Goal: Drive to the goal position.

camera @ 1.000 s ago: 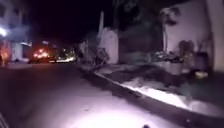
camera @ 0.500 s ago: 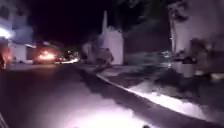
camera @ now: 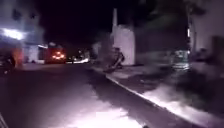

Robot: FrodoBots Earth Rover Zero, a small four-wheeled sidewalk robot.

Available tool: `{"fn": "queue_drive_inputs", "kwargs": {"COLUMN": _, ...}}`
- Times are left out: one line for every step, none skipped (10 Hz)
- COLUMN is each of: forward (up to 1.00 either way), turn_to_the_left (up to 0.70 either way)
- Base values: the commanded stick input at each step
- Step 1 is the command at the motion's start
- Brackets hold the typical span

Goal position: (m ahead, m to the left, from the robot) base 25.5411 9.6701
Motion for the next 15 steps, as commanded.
{"fn": "queue_drive_inputs", "kwargs": {"forward": 0.70, "turn_to_the_left": 0.35}}
{"fn": "queue_drive_inputs", "kwargs": {"forward": 0.70, "turn_to_the_left": 0.35}}
{"fn": "queue_drive_inputs", "kwargs": {"forward": 0.70, "turn_to_the_left": 0.35}}
{"fn": "queue_drive_inputs", "kwargs": {"forward": 0.70, "turn_to_the_left": 0.35}}
{"fn": "queue_drive_inputs", "kwargs": {"forward": 0.70, "turn_to_the_left": 0.35}}
{"fn": "queue_drive_inputs", "kwargs": {"forward": 0.70, "turn_to_the_left": 0.35}}
{"fn": "queue_drive_inputs", "kwargs": {"forward": 0.70, "turn_to_the_left": 0.35}}
{"fn": "queue_drive_inputs", "kwargs": {"forward": 0.70, "turn_to_the_left": 0.35}}
{"fn": "queue_drive_inputs", "kwargs": {"forward": 0.70, "turn_to_the_left": 0.35}}
{"fn": "queue_drive_inputs", "kwargs": {"forward": 0.70, "turn_to_the_left": 0.35}}
{"fn": "queue_drive_inputs", "kwargs": {"forward": 0.70, "turn_to_the_left": 0.35}}
{"fn": "queue_drive_inputs", "kwargs": {"forward": 0.70, "turn_to_the_left": 0.30}}
{"fn": "queue_drive_inputs", "kwargs": {"forward": 0.70, "turn_to_the_left": 0.01}}
{"fn": "queue_drive_inputs", "kwargs": {"forward": 0.70, "turn_to_the_left": 0.00}}
{"fn": "queue_drive_inputs", "kwargs": {"forward": 0.70, "turn_to_the_left": 0.00}}
